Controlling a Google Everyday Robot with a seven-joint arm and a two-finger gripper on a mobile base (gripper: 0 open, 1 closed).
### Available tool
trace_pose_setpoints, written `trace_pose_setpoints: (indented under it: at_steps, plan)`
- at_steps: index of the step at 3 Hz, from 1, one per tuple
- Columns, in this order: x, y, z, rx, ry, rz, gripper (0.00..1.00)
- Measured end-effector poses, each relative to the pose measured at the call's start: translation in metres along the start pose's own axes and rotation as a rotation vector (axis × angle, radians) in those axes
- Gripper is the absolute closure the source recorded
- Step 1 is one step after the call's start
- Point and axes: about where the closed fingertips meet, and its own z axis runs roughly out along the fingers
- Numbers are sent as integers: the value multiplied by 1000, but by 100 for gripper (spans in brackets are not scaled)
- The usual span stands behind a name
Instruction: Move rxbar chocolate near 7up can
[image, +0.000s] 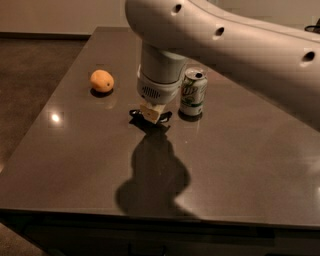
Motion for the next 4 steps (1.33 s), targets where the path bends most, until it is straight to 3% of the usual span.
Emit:
trace_pose_setpoints:
  at_steps: [2, 3, 4]
  plan:
    - [42, -26, 1, 5, 23, 21, 100]
    - [62, -31, 1, -9, 30, 12, 85]
    - [70, -30, 0, -27, 26, -5, 62]
